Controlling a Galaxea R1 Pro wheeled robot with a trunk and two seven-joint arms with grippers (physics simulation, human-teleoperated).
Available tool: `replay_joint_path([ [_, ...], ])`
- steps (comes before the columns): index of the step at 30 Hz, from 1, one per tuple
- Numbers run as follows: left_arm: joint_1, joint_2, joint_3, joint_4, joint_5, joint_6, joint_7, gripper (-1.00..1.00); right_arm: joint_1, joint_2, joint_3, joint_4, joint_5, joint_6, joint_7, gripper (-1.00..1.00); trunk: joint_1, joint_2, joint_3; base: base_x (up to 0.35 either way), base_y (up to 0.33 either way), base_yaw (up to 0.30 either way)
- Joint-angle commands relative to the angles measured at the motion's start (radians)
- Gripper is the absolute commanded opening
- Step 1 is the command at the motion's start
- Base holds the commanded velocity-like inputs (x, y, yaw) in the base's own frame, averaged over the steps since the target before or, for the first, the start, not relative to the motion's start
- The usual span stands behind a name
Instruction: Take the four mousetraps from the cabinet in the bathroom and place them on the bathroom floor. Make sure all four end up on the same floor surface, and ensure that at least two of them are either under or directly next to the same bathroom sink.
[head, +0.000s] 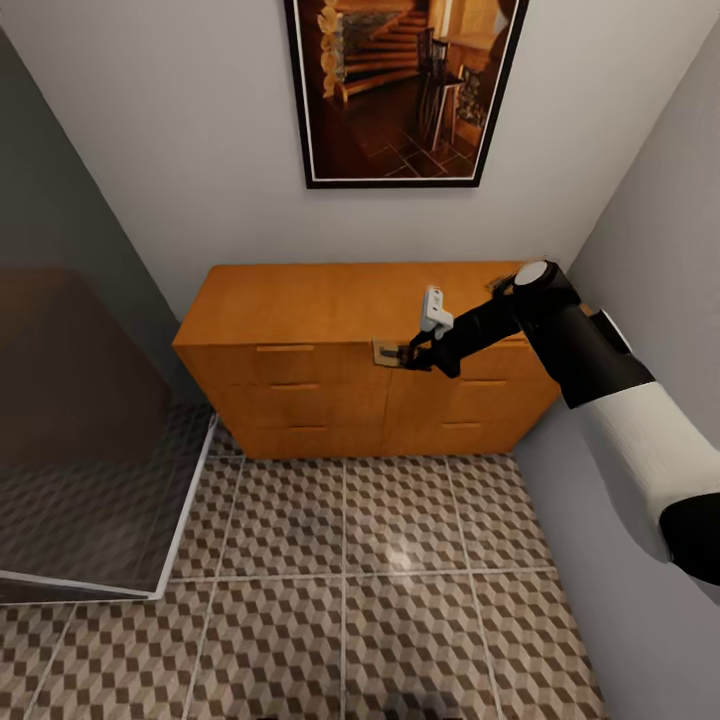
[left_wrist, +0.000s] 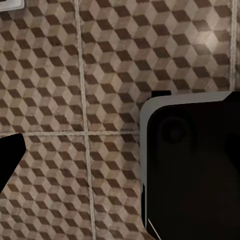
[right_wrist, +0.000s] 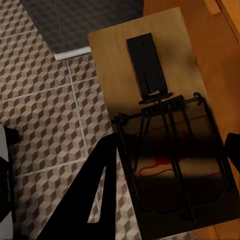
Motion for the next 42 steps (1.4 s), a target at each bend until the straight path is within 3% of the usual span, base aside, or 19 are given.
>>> replay_joint_path([
  [1, -0.001, 0.0, -0.009, 0.002, 0.002, -0.004, 0.005, 1.0, -0.001, 0.0, 0.002, 0.008, 0.003, 0.012, 0.0, -1.0, 0.0, -0.002, -0.001, -0.04, 0.0, 0.0],
  [4, -0.001, 0.0, -0.009, 0.002, 0.002, -0.004, 0.005, 1.0, -0.001, 0.003, 0.005, 0.055, 0.002, 0.0, -0.018, -1.0, 0.0, -0.002, -0.001, -0.018, 0.0, 0.0],
  [7, -0.001, 0.0, -0.009, 0.002, 0.002, -0.004, 0.006, 1.0, -0.001, 0.022, 0.016, 0.12, 0.002, -0.035, -0.033, -1.0, 0.0, -0.002, -0.001, -0.007, 0.0, 0.0],
  [13, -0.001, 0.0, -0.009, 0.002, 0.002, -0.004, 0.005, 1.0, -0.001, 0.088, 0.025, 0.33, 0.003, -0.167, -0.077, -1.0, 0.0, -0.002, -0.001, -0.002, 0.0, 0.0],
  [21, -0.001, 0.001, -0.009, 0.002, 0.002, -0.004, 0.006, 1.0, -0.001, 0.185, 0.027, 0.686, 0.004, -0.412, -0.214, -1.0, 0.0, -0.002, -0.001, 0.0, 0.0, 0.0],
  [26, -0.001, 0.001, -0.009, 0.002, 0.002, -0.004, 0.006, 1.0, -0.001, 0.252, 0.027, 0.941, 0.005, -0.617, -0.327, -1.0, 0.0, -0.002, -0.001, 0.0, 0.0, 0.0],
  [30, -0.001, 0.001, -0.009, 0.002, 0.002, -0.004, 0.006, 1.0, 0.012, 0.27, 0.027, 1.015, 0.006, -0.698, -0.367, -1.0, 0.0, -0.002, -0.001, 0.0, 0.0, 0.0],
  [42, -0.001, 0.001, -0.009, 0.002, 0.002, -0.004, 0.006, 1.0, 0.241, 0.273, 0.027, 1.049, 0.01, -0.863, -0.423, -1.0, 0.0, -0.002, -0.001, 0.0, 0.0, 0.0],
])
